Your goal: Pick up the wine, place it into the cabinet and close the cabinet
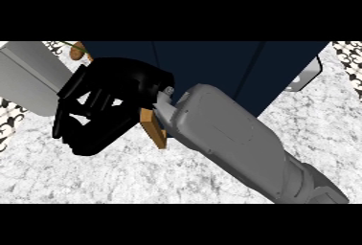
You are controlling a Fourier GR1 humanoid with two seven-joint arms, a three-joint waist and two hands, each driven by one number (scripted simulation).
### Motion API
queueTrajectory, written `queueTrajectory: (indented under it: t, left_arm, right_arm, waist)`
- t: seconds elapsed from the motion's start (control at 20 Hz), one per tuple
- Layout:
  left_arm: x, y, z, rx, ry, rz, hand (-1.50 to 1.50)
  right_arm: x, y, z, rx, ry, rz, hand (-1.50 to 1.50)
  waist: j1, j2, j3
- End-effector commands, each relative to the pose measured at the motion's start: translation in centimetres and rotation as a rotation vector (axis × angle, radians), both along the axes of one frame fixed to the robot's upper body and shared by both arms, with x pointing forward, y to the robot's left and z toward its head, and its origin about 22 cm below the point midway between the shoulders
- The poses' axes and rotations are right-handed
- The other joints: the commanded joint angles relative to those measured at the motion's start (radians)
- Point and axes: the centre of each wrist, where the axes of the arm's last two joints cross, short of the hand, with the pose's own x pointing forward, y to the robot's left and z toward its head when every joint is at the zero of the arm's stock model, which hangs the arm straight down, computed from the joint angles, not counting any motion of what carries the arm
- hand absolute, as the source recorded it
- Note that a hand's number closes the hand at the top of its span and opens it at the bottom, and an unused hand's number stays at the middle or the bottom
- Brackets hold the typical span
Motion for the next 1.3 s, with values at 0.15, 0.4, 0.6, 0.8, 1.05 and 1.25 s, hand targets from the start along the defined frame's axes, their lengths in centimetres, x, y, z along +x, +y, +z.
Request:
queueTrajectory:
  t: [0.15,0.4,0.6,0.8,1.05,1.25]
  left_arm:
    - [-1.1,1.6,0.3,-0.036,-0.041,-0.013,-1.50]
    - [-0.8,1.5,0.2,-0.031,-0.038,-0.011,-1.50]
    - [-0.9,2.4,0.0,-0.029,-0.030,-0.002,-1.50]
    - [-0.8,1.8,-1.1,-0.028,-0.040,0.002,-1.50]
    - [-0.2,1.4,-0.2,-0.027,-0.050,-0.007,-1.50]
    - [-0.1,1.7,0.5,-0.004,-0.042,-0.008,-1.50]
  right_arm:
    - [4.2,-0.9,-2.0,-0.024,0.145,0.081,1.50]
    - [6.3,-1.3,-1.6,0.074,0.191,0.122,1.50]
    - [7.3,-1.7,-3.3,0.104,0.218,0.093,1.50]
    - [8.7,-2.9,-3.9,0.118,0.245,0.055,1.50]
    - [10.5,-6.1,-3.1,0.141,0.200,-0.058,1.50]
    - [11.2,-8.5,-2.3,0.191,0.120,-0.200,1.50]
  waist:
    - [-0.012,-0.006,0.001]
    - [-0.016,-0.001,0.001]
    - [-0.017,-0.001,0.000]
    - [-0.027,0.002,0.000]
    - [-0.021,0.007,0.000]
    - [-0.023,0.006,0.000]
